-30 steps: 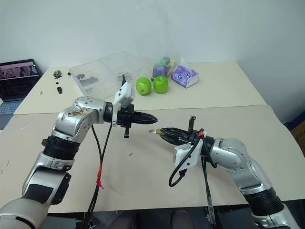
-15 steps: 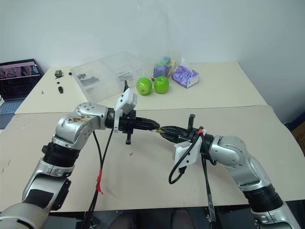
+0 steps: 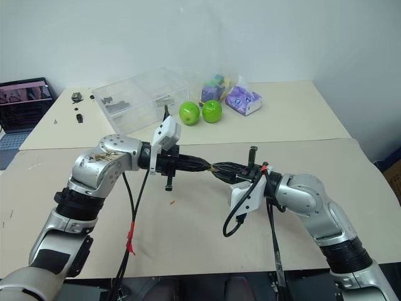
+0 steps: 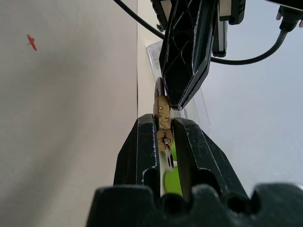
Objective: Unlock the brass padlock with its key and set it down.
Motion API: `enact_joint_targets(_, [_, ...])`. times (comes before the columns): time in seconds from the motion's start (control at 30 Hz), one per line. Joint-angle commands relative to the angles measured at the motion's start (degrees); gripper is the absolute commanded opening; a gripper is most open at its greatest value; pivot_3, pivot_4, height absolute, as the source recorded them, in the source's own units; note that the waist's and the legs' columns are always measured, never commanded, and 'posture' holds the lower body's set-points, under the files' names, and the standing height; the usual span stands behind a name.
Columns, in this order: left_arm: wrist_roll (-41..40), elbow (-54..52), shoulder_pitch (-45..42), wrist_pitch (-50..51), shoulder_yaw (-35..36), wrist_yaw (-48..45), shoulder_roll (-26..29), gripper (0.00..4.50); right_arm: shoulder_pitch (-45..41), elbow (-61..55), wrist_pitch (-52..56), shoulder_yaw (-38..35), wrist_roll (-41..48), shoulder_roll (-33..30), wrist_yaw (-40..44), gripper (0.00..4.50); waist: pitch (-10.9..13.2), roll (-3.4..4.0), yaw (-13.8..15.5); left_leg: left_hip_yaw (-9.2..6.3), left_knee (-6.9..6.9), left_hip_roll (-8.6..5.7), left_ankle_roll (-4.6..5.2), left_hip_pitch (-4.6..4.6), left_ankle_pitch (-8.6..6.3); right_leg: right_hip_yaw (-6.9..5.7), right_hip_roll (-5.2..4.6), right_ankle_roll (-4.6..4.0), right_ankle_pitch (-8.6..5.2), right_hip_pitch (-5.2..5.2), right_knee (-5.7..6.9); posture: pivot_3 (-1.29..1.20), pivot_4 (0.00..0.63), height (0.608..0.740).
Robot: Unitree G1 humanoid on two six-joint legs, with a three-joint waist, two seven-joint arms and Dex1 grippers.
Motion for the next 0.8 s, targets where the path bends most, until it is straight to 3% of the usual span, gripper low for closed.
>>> enact_joint_targets(0.03, [-0.32, 0.23, -1.15, -0.39, 0.22, -0.06, 0.41, 0.05, -0.24, -4.77, -0.07, -2.02, 2.58, -0.30, -0.02, 0.13, 0.00, 0.00, 0.01, 0.00, 0.00, 0.00, 0.00, 0.00, 0.00, 0.00, 0.00, 0.00, 0.00, 0.00, 0.00, 0.00, 0.150, 0.740])
enact_joint_targets(0.8, [-0.33, 0.84, -1.11, -0.67, 0.45, -0.20, 0.47, 0.05, 0.22, 1.46, -5.11, -4.41, 1.86, -3.22, -0.95, 0.13, 0.00, 0.00, -0.04, 0.01, 0.00, 0.00, 0.00, 0.00, 0.00, 0.01, 0.00, 0.00, 0.00, 0.01, -0.01, 0.00, 0.150, 0.740])
